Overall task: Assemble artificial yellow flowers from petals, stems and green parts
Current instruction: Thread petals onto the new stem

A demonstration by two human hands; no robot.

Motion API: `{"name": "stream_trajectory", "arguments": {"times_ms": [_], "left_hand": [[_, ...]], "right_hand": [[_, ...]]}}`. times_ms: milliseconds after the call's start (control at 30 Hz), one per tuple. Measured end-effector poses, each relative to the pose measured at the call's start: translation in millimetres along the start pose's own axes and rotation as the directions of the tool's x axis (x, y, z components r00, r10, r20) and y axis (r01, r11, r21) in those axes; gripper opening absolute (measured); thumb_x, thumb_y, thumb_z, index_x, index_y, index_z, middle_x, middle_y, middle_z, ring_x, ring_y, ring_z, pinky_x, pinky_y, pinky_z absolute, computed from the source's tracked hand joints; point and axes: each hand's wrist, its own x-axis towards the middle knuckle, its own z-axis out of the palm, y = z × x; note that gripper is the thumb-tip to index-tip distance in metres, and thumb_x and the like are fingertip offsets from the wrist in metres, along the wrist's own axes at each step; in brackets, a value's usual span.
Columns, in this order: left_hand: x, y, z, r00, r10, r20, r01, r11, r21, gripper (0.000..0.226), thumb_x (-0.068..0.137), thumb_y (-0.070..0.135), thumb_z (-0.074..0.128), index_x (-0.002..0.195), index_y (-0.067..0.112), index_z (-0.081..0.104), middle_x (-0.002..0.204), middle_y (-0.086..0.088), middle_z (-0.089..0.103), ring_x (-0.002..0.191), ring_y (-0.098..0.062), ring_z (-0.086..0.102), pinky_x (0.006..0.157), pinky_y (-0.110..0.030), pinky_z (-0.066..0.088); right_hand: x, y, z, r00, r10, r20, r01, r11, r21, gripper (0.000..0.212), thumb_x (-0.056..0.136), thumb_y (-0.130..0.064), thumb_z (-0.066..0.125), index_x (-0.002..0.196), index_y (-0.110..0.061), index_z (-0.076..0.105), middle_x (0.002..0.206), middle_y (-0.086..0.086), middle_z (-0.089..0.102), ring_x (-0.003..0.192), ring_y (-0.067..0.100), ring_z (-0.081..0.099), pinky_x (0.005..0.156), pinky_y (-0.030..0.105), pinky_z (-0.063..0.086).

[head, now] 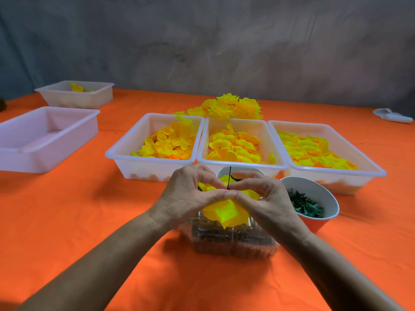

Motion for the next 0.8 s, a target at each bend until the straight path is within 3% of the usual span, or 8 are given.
{"name": "stream_trajectory", "arguments": {"times_ms": [133, 367, 567, 667, 733, 800], "left_hand": [[1, -4, 2, 0.999, 0.049, -0.014, -0.049, 0.999, -0.004, 0.023, 0.056, 0.046, 0.074, 0.072, 0.03, 0.075, 0.081, 0.006, 0.063, 0.083, -0.008, 0.059, 0.077, -0.035, 0.047], [2, -22, 10, 0.981, 0.186, -0.06, -0.186, 0.983, 0.013, 0.019, 0.062, 0.02, 0.084, 0.073, 0.007, 0.076, 0.074, 0.007, 0.064, 0.078, -0.01, 0.06, 0.077, -0.032, 0.049], [2, -26, 8, 0.985, 0.166, -0.045, -0.169, 0.983, -0.074, 0.009, 0.062, 0.031, 0.077, 0.068, 0.029, 0.07, 0.074, 0.007, 0.064, 0.077, -0.006, 0.06, 0.074, -0.026, 0.048], [3, -21, 10, 0.987, 0.15, -0.064, -0.152, 0.987, -0.043, 0.013, 0.062, 0.036, 0.075, 0.062, 0.025, 0.069, 0.072, 0.003, 0.065, 0.076, -0.014, 0.061, 0.073, -0.035, 0.049], [5, -18, 11, 0.988, 0.136, -0.07, -0.138, 0.99, -0.025, 0.016, 0.061, 0.036, 0.077, 0.06, 0.023, 0.067, 0.07, 0.001, 0.065, 0.076, -0.019, 0.062, 0.073, -0.039, 0.049], [8, -16, 12, 0.99, 0.131, -0.056, -0.132, 0.991, -0.018, 0.02, 0.062, 0.026, 0.083, 0.057, 0.026, 0.064, 0.072, 0.001, 0.065, 0.078, -0.021, 0.063, 0.077, -0.039, 0.049]], "right_hand": [[-1, 5, 0, 1.0, 0.016, 0.018, -0.017, 0.999, 0.035, 0.011, 0.074, -0.02, 0.078, 0.083, -0.027, 0.076, 0.115, -0.006, 0.065, 0.115, 0.011, 0.055, 0.1, 0.047, 0.043], [-1, 11, 7, 0.999, -0.014, -0.052, 0.017, 0.999, 0.043, 0.012, 0.07, -0.02, 0.079, 0.081, -0.024, 0.076, 0.112, -0.001, 0.067, 0.114, 0.013, 0.056, 0.098, 0.043, 0.044], [-3, 9, 3, 0.999, 0.026, 0.033, -0.028, 0.997, 0.07, 0.018, 0.079, -0.013, 0.074, 0.093, -0.024, 0.074, 0.119, 0.004, 0.065, 0.12, 0.01, 0.053, 0.104, 0.041, 0.041], [-6, 7, -11, 0.994, 0.058, 0.096, -0.066, 0.994, 0.091, 0.015, 0.085, -0.014, 0.068, 0.096, -0.02, 0.075, 0.107, -0.006, 0.069, 0.105, -0.005, 0.059, 0.092, 0.021, 0.048], [-6, 6, -22, 0.997, 0.074, -0.01, -0.072, 0.988, 0.133, 0.014, 0.085, -0.01, 0.067, 0.092, -0.019, 0.075, 0.091, -0.009, 0.072, 0.086, -0.006, 0.063, 0.08, 0.015, 0.049], [-4, 10, -41, 0.98, 0.127, -0.151, -0.104, 0.983, 0.15, 0.017, 0.082, 0.0, 0.068, 0.088, -0.016, 0.073, 0.085, 0.001, 0.072, 0.071, -0.002, 0.064, 0.073, 0.016, 0.049]]}}
